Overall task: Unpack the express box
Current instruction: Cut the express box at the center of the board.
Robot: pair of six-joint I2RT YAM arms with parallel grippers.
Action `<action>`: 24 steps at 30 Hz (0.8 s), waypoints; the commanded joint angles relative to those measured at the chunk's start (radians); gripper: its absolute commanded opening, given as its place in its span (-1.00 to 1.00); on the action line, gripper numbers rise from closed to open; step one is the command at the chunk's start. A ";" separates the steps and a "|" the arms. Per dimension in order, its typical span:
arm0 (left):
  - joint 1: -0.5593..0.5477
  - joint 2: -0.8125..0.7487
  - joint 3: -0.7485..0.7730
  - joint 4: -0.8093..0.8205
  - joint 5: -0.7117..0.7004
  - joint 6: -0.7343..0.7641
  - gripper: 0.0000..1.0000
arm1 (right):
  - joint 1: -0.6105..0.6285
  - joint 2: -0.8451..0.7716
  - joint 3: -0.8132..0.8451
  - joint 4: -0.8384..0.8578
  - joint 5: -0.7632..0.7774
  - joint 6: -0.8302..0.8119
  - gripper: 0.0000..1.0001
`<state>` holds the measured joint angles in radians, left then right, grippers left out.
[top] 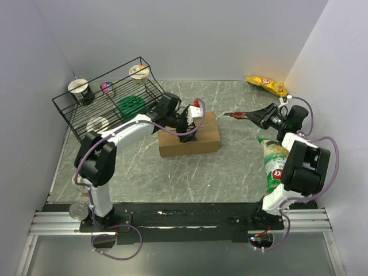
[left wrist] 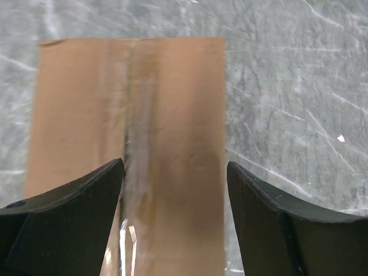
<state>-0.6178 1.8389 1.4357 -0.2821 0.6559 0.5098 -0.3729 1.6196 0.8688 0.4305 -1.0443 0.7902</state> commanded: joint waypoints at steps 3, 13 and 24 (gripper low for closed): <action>-0.026 0.063 0.091 -0.060 -0.015 0.041 0.51 | -0.001 0.069 0.048 0.171 -0.023 0.053 -1.00; -0.026 0.071 0.077 -0.072 -0.045 0.033 0.48 | 0.008 0.140 -0.002 0.318 -0.034 0.178 -1.00; -0.026 0.072 0.068 -0.069 -0.036 0.024 0.46 | 0.057 0.140 0.021 0.229 -0.065 0.104 -1.00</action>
<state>-0.6441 1.9095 1.4815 -0.3500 0.6159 0.5354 -0.3347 1.7657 0.8631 0.6327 -1.0691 0.9268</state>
